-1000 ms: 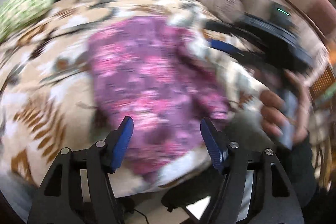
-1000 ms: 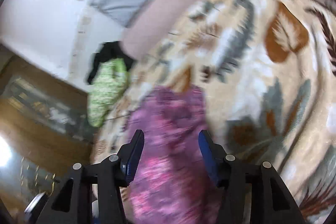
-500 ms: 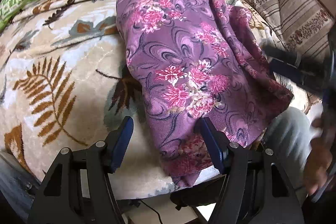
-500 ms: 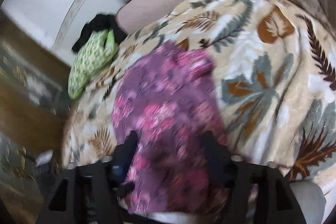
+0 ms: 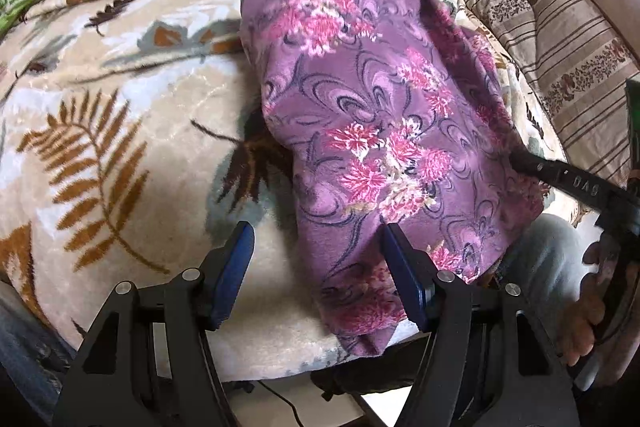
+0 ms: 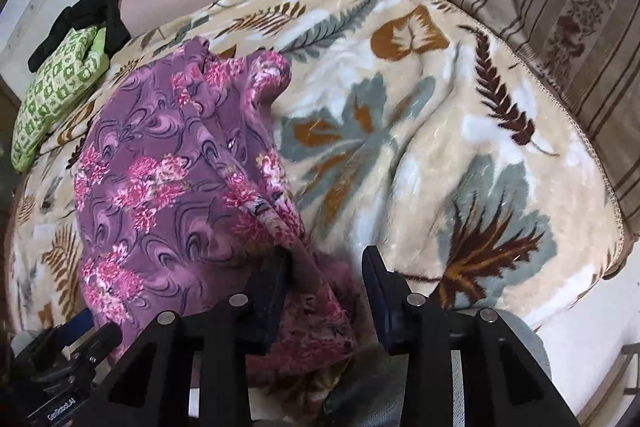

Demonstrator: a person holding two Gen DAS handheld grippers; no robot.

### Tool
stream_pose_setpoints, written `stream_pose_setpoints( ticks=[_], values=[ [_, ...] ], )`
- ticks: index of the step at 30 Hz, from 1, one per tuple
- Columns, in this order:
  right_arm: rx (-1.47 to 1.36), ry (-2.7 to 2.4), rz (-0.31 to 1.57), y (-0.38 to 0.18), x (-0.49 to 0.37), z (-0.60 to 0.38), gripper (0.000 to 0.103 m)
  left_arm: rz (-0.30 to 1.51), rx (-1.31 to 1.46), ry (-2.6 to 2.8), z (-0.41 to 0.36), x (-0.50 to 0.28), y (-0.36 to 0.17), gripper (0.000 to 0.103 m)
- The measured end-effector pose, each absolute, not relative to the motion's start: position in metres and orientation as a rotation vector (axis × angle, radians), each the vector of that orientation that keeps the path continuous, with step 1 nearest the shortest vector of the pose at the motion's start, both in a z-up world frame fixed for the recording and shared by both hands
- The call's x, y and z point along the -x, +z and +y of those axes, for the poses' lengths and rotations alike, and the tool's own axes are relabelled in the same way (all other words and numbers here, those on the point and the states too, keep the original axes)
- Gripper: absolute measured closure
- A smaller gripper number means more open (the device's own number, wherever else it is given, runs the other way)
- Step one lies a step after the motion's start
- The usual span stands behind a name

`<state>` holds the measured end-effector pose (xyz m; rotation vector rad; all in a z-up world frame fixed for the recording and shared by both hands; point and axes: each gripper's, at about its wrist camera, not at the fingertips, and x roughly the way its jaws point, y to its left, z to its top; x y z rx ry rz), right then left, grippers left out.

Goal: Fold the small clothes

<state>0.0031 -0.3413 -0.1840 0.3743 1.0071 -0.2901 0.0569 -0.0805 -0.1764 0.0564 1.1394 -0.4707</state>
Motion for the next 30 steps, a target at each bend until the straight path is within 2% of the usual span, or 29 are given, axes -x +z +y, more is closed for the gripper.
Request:
stream_pose_setpoints(
  ticks=[2,3,7,9,13,14,17,23,26,28,30],
  values=[
    [-0.414,-0.242,0.947,-0.174,-0.003,-0.343,0.066,1.109,-0.045,-0.475,-0.075,-0.057,-0.167,0.036],
    [-0.464,-0.177,0.913,-0.171,-0.007,-0.345,0.056,1.091,-0.027,-0.479,-0.071,-0.059,-0.163,0.036],
    [-0.664,0.102,0.78,-0.158,-0.019,-0.362,0.043,1.076,0.086,-0.454,-0.052,-0.083,-0.148,0.036],
    [-0.627,0.129,0.773,-0.153,-0.037,-0.362,0.015,1.112,0.135,-0.453,-0.047,-0.106,-0.148,0.036],
    [-0.62,0.147,0.92,-0.18,-0.102,-0.375,0.014,1.205,0.173,-0.529,-0.058,-0.157,-0.163,0.036],
    [-0.605,0.156,0.948,-0.185,-0.11,-0.375,0.015,1.218,0.173,-0.52,-0.06,-0.164,-0.168,0.036],
    [-0.482,0.04,0.987,-0.187,-0.121,-0.37,0.032,1.217,0.199,-0.528,-0.059,-0.169,-0.178,0.036],
    [-0.269,0.096,0.881,-0.135,-0.129,-0.338,0.032,1.208,0.216,-0.551,-0.061,-0.174,-0.182,0.036],
    [-0.229,0.136,0.941,-0.14,-0.168,-0.33,0.065,1.208,0.226,-0.555,-0.067,-0.19,-0.173,0.036],
    [-0.237,0.133,0.956,-0.153,-0.194,-0.333,0.065,1.175,0.218,-0.563,-0.072,-0.201,-0.161,0.036],
    [-0.243,0.07,0.967,-0.166,-0.206,-0.342,0.072,1.138,0.182,-0.58,-0.083,-0.214,-0.155,0.036]
  ],
)
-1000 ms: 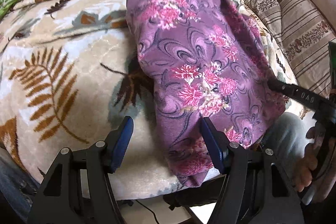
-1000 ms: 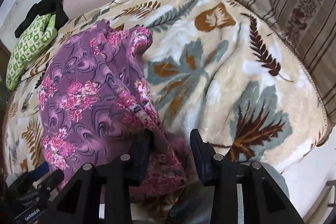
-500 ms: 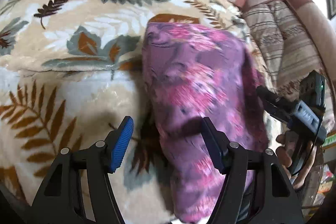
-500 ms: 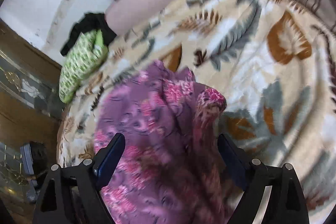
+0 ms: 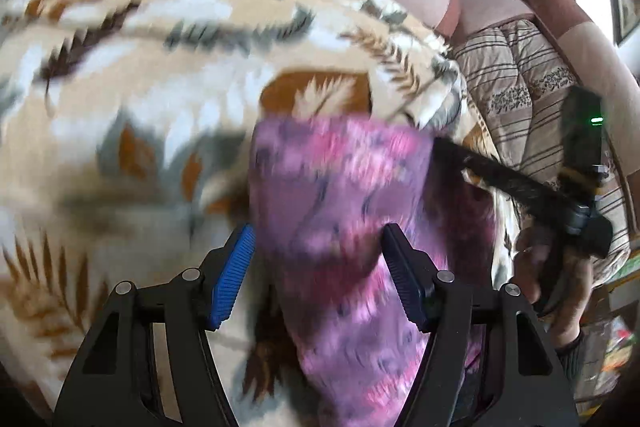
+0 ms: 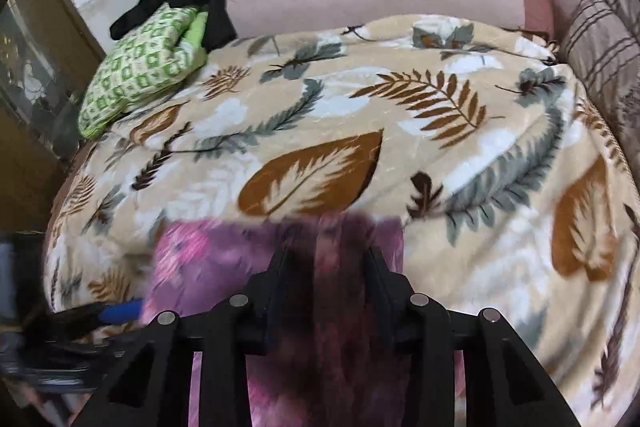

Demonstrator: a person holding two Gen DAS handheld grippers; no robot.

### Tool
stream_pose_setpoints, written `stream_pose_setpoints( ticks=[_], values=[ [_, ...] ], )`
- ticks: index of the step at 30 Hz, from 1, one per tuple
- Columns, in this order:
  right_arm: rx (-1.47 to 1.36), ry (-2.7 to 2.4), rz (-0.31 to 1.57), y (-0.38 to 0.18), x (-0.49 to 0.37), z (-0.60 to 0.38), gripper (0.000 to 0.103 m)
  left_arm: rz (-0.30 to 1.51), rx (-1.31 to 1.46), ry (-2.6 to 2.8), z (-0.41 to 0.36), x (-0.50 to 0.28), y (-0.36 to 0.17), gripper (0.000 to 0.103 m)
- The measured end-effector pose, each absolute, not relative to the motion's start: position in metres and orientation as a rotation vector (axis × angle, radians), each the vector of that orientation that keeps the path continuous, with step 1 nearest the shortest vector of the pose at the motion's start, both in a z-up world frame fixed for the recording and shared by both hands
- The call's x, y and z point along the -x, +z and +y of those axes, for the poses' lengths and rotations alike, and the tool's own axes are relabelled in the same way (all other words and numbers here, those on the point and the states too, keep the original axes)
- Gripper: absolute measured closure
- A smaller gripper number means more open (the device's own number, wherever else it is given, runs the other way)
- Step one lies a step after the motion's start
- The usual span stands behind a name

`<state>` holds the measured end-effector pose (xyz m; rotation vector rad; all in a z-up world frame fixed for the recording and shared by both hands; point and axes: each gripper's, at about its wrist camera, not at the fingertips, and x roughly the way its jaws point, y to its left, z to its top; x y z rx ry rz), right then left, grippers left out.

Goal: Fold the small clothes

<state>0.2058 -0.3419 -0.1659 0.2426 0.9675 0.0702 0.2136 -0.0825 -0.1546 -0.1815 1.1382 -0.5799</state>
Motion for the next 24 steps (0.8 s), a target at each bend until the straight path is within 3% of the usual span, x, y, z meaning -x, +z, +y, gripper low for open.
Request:
stream_pose_setpoints(
  ticks=[2,4,5,7,12,18,19,20,21,22,24],
  values=[
    [-0.372,0.104,0.952,-0.17,-0.204,-0.359,0.085,1.162,0.168,-0.568,-0.091,-0.226,-0.163,0.037],
    [-0.452,0.12,0.937,-0.171,-0.199,-0.372,0.092,1.222,0.152,-0.519,-0.096,-0.236,-0.18,0.048],
    [-0.458,0.109,0.94,-0.172,-0.198,-0.376,0.096,1.226,0.153,-0.508,-0.096,-0.237,-0.184,0.049],
    [-0.554,0.107,0.939,-0.179,-0.198,-0.399,0.096,1.185,0.156,-0.52,-0.095,-0.233,-0.182,0.055],
    [-0.616,0.103,0.973,-0.196,-0.204,-0.424,0.1,1.175,0.097,-0.505,-0.101,-0.227,-0.178,0.055],
    [-0.634,0.172,0.852,-0.172,-0.164,-0.422,0.096,1.215,0.187,-0.492,-0.083,-0.222,-0.17,0.052],
    [-0.656,0.192,0.825,-0.171,-0.151,-0.422,0.091,1.209,0.194,-0.483,-0.08,-0.216,-0.169,0.051],
    [-0.674,0.189,0.81,-0.172,-0.14,-0.423,0.065,1.204,0.204,-0.481,-0.077,-0.21,-0.167,0.048],
    [-0.697,0.154,0.8,-0.176,-0.127,-0.425,0.024,1.197,0.228,-0.48,-0.073,-0.202,-0.165,0.042],
    [-0.711,0.138,0.796,-0.179,-0.12,-0.424,0.012,1.2,0.246,-0.478,-0.07,-0.196,-0.166,0.035],
    [-0.737,0.166,0.84,-0.186,-0.114,-0.422,0.011,1.217,0.288,-0.488,-0.065,-0.183,-0.172,0.033]
  ],
)
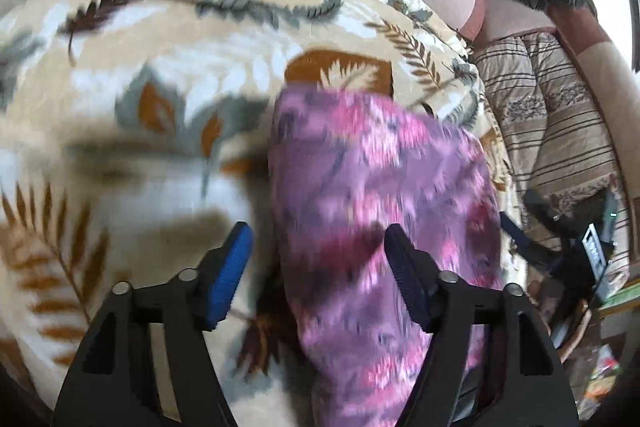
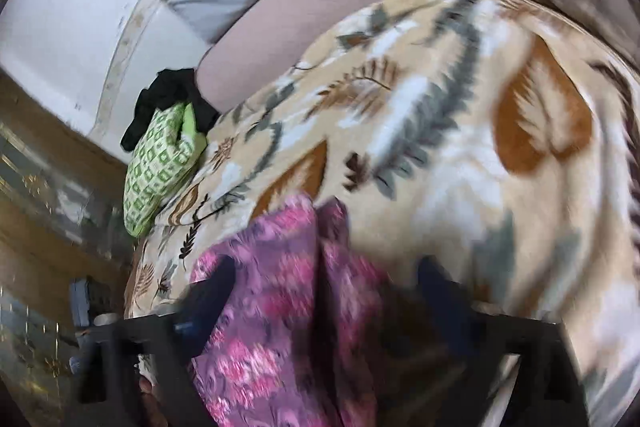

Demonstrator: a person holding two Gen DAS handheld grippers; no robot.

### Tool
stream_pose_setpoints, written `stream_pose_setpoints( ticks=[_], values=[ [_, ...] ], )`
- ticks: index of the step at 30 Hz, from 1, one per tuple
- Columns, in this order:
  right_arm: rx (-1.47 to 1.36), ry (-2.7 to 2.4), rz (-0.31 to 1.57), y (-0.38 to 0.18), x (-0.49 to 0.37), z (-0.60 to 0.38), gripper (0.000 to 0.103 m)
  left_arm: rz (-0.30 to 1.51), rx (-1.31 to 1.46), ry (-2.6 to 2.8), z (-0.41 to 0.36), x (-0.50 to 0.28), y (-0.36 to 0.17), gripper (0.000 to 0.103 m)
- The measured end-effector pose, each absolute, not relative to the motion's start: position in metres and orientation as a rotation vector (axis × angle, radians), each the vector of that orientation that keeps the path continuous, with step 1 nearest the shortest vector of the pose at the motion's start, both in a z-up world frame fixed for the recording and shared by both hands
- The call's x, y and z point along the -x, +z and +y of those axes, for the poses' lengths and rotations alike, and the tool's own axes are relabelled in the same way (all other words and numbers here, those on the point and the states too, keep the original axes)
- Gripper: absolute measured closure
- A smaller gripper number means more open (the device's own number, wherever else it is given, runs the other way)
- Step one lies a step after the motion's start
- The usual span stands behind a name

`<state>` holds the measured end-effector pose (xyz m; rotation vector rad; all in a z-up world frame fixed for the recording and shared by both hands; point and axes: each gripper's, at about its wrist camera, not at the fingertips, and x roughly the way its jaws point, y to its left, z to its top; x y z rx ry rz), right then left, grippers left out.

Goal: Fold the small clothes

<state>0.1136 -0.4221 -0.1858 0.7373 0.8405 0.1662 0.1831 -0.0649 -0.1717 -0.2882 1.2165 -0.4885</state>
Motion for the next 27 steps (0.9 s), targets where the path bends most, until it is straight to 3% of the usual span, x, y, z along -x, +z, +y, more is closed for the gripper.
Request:
stream_pose_setpoints(
  ticks=[4,9,11,14,20,21,23,24,27],
  values=[
    [-0.759,0.201,0.933,-0.203,-0.108,-0.408,0.013,1.322,0.301,-0.516,-0.074,-0.171,-0.201,0.033],
    [-0.733,0.156,1.062,-0.229,-0.107,-0.401,0.029,1.321,0.308,-0.505,-0.081,-0.167,-0.202,0.033],
    [-0.763,0.19,1.06,-0.232,-0.106,-0.405,0.032,1.329,0.314,-0.498,-0.082,-0.167,-0.203,0.036],
    [-0.79,0.28,1.061,-0.234,-0.105,-0.403,0.043,1.33,0.333,-0.497,-0.084,-0.166,-0.203,0.039],
    [-0.754,0.243,1.069,-0.236,-0.113,-0.401,0.043,1.321,0.309,-0.481,-0.09,-0.169,-0.208,0.039],
    [-0.738,0.245,1.076,-0.236,-0.114,-0.398,0.043,1.323,0.294,-0.493,-0.094,-0.169,-0.206,0.054],
    [-0.711,0.244,1.085,-0.235,-0.117,-0.393,0.048,1.321,0.299,-0.514,-0.096,-0.168,-0.201,0.071],
    [-0.708,0.238,1.082,-0.234,-0.117,-0.393,0.054,1.307,0.31,-0.526,-0.094,-0.167,-0.196,0.075],
    [-0.759,0.232,1.068,-0.237,-0.117,-0.401,0.055,1.294,0.337,-0.535,-0.091,-0.165,-0.196,0.072]
  ],
)
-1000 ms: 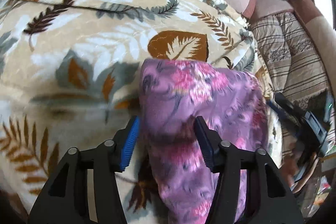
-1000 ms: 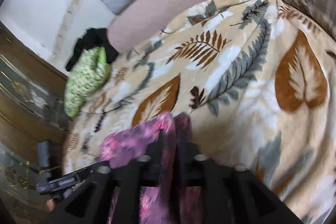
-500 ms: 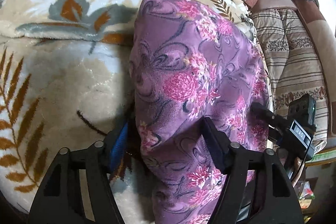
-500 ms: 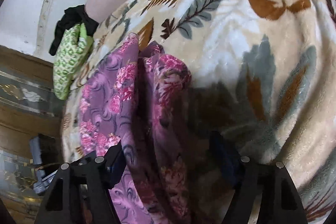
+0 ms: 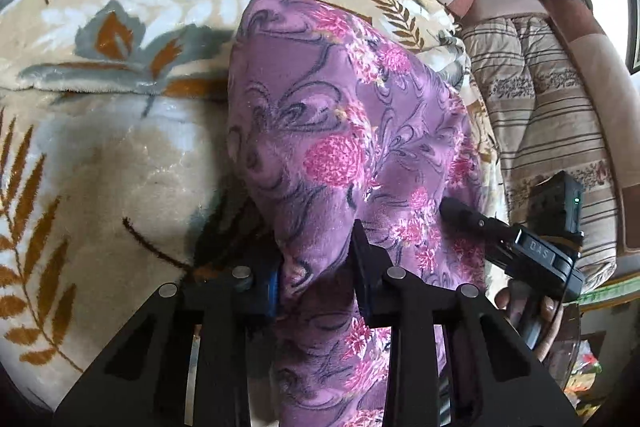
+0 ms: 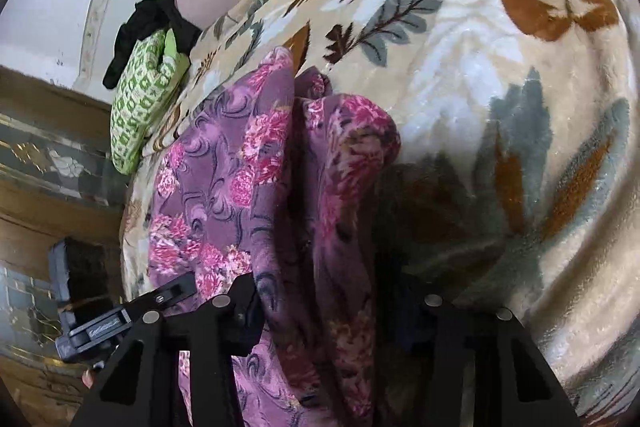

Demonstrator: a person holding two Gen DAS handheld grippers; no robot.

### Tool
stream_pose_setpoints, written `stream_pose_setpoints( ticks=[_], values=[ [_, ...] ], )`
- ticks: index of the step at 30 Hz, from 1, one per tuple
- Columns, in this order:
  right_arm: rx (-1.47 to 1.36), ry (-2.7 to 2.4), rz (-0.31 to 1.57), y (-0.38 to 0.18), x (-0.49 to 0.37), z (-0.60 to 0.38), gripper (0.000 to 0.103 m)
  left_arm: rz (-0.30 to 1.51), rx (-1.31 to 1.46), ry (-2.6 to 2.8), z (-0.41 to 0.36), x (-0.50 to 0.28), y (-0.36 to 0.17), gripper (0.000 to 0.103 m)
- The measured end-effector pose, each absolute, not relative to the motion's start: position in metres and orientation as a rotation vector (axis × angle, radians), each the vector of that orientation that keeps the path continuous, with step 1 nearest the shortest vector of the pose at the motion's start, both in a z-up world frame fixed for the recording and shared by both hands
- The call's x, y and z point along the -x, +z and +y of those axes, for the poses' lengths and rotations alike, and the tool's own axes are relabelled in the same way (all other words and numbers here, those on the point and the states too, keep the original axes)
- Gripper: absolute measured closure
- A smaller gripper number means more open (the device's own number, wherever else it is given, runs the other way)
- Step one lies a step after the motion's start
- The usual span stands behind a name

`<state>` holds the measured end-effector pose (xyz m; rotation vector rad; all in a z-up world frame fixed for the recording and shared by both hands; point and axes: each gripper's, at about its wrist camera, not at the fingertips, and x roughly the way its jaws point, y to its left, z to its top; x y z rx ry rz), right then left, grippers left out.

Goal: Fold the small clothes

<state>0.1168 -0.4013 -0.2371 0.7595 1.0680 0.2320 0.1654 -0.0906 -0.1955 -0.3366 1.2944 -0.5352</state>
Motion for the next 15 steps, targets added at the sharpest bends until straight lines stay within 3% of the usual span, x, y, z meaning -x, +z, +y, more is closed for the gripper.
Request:
stream_pose_setpoints(
  ticks=[2,6,8,10,12,15],
  values=[
    [-0.789,0.244,1.076,-0.242,-0.117,-0.404,0.055,1.35,0.349,-0.5,-0.088,-0.169,-0.21,0.058],
    [-0.772,0.241,1.091,-0.243,-0.118,-0.401,0.052,1.372,0.367,-0.519,-0.087,-0.172,-0.216,0.056],
    [-0.775,0.244,1.094,-0.243,-0.117,-0.401,0.052,1.382,0.362,-0.512,-0.091,-0.174,-0.215,0.062],
    [-0.767,0.256,1.097,-0.243,-0.119,-0.399,0.052,1.398,0.386,-0.535,-0.094,-0.176,-0.209,0.083],
    [-0.755,0.288,1.086,-0.24,-0.118,-0.395,0.072,1.399,0.426,-0.543,-0.088,-0.176,-0.196,0.088],
    [-0.679,0.304,1.051,-0.228,-0.114,-0.385,0.074,1.384,0.421,-0.582,-0.084,-0.172,-0.184,0.088]
  ],
)
